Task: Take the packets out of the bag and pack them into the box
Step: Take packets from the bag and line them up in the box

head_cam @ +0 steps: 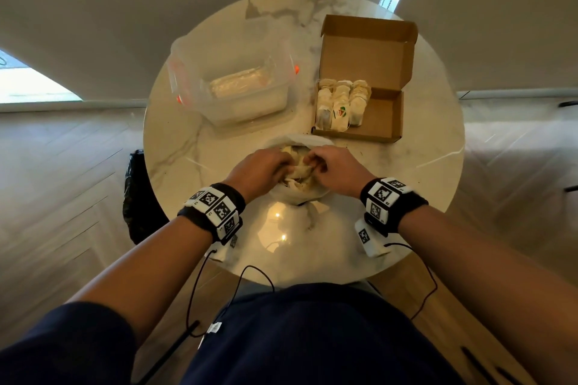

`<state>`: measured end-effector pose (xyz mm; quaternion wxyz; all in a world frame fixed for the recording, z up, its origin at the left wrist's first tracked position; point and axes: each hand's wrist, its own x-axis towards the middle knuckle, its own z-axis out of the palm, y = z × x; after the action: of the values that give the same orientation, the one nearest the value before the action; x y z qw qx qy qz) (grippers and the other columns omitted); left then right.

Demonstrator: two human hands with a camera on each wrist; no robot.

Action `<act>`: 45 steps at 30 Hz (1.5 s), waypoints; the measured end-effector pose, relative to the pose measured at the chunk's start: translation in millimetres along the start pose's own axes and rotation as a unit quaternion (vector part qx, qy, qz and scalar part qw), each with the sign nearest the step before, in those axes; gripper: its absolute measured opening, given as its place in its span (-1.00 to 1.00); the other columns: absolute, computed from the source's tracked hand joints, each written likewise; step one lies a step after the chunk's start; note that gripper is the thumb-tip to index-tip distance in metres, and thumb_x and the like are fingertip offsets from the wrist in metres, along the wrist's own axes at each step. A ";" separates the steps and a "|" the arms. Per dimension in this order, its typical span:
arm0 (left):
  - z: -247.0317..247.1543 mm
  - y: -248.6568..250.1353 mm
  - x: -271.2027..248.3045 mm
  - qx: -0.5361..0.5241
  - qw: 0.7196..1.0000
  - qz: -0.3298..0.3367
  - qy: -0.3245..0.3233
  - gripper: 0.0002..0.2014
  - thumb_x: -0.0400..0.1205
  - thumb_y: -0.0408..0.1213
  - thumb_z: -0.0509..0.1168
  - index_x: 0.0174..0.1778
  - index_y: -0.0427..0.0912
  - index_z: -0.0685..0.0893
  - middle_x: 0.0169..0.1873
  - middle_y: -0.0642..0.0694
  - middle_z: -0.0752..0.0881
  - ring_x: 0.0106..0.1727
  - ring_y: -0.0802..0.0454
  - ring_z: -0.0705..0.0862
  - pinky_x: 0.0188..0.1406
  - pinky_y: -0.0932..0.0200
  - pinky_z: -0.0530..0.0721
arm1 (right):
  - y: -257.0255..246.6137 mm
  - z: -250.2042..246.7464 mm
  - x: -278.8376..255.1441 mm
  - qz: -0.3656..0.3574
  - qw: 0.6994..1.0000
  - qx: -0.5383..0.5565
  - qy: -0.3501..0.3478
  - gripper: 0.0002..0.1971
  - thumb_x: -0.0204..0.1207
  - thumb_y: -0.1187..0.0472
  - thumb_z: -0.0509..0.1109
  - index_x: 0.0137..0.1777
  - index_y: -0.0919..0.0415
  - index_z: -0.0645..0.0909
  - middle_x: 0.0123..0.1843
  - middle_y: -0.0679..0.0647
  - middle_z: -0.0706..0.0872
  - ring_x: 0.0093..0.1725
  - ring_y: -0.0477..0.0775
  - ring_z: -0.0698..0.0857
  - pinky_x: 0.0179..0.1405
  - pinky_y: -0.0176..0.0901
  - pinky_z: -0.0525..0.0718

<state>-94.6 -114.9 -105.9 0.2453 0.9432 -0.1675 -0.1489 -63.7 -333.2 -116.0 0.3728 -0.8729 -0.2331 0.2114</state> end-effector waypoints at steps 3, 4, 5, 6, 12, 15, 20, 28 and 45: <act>-7.8 2.2 0.7 -0.033 0.999 0.023 0.018 -0.85 0.72 -0.20 0.29 0.14 -0.04 0.72 -0.03 0.02 0.77 -0.04 0.05 0.67 -0.05 0.11 0.61 | -3.3 -1.8 1.0 -0.013 1.000 -0.012 -0.016 -0.66 0.43 0.37 0.47 0.22 0.23 0.72 0.08 0.07 0.76 -0.05 -0.07 0.62 -0.03 -0.26 0.57; -9.8 2.5 1.3 -0.041 0.999 0.029 0.018 -0.86 0.72 -0.20 0.29 0.12 -0.04 0.72 -0.05 0.03 0.77 -0.06 0.07 0.67 -0.07 0.14 0.59 | -4.3 -2.2 1.4 -0.024 1.000 -0.014 -0.015 -0.70 0.46 0.32 0.48 0.20 0.22 0.72 0.06 0.07 0.76 -0.06 -0.06 0.62 -0.05 -0.24 0.58; -11.7 2.8 2.1 -0.044 0.998 0.035 0.016 -0.87 0.72 -0.20 0.29 0.11 -0.03 0.72 -0.06 0.04 0.76 -0.08 0.08 0.66 -0.08 0.15 0.58 | -5.3 -2.3 1.8 -0.033 0.999 -0.016 -0.010 -0.76 0.49 0.28 0.48 0.16 0.21 0.72 0.03 0.07 0.77 -0.08 -0.03 0.63 -0.07 -0.21 0.59; -12.9 2.6 3.1 -0.043 0.998 0.037 0.015 -0.88 0.72 -0.20 0.29 0.11 -0.03 0.71 -0.07 0.05 0.76 -0.09 0.10 0.65 -0.08 0.16 0.57 | -6.2 -3.2 2.2 -0.037 0.999 -0.019 -0.006 -0.82 0.53 0.26 0.46 0.11 0.21 0.73 -0.01 0.08 0.77 -0.09 0.00 0.64 -0.09 -0.20 0.59; -13.7 -2.3 5.6 -0.035 0.999 0.023 -0.003 -0.92 0.71 -0.17 0.29 0.05 0.03 0.68 -0.12 0.09 0.71 -0.11 0.12 0.62 -0.11 0.17 0.54 | -3.6 -12.5 3.9 0.010 1.000 -0.014 -0.002 -0.90 0.65 0.18 0.39 0.06 0.14 0.72 -0.14 -0.03 0.73 -0.22 -0.16 0.61 -0.24 -0.37 0.49; -14.0 -1.0 8.2 -0.036 0.999 0.038 0.000 -0.93 0.70 -0.17 0.30 0.04 0.02 0.67 -0.11 0.11 0.66 -0.11 0.15 0.57 -0.09 0.15 0.57 | -1.9 -16.5 3.5 0.024 1.000 -0.006 -0.002 -0.94 0.65 0.19 0.40 0.05 0.11 0.70 -0.17 -0.10 0.68 -0.22 -0.24 0.59 -0.27 -0.49 0.46; -14.5 2.5 13.7 -0.029 0.998 0.060 0.007 -0.89 0.71 -0.13 0.30 0.10 -0.01 0.65 -0.06 0.06 0.69 -0.08 0.13 0.56 -0.04 0.13 0.58 | -1.6 -18.2 3.8 0.027 1.000 0.012 0.004 -0.96 0.62 0.22 0.43 0.03 0.09 0.64 -0.18 -0.07 0.67 -0.25 -0.18 0.59 -0.29 -0.45 0.48; -23.7 13.8 18.7 -0.113 0.993 0.029 0.036 -0.86 0.72 -0.13 0.33 0.16 -0.02 0.60 -0.18 0.22 0.67 -0.23 0.29 0.61 -0.21 0.44 0.50 | -5.4 -17.3 4.2 -0.017 1.000 -0.018 -0.012 -0.89 0.63 0.06 0.44 -0.09 0.01 0.59 -0.28 -0.12 0.60 -0.31 -0.17 0.54 -0.34 -0.39 0.41; -5.9 -1.5 16.1 0.049 0.995 -0.054 -0.074 -0.78 0.62 -0.18 0.33 0.13 -0.15 0.71 0.05 -0.08 0.65 0.03 -0.07 0.63 -0.01 0.02 0.63 | 2.8 -26.2 1.3 0.025 0.996 0.036 0.081 -0.92 0.67 0.11 0.37 0.05 0.09 0.63 -0.16 -0.04 0.72 -0.19 -0.06 0.68 -0.23 -0.30 0.61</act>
<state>-77.6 -117.5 -104.9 0.1771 0.9482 -0.1414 -0.2225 -47.7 -348.6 -101.7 0.4162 -0.8787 -0.1726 0.1578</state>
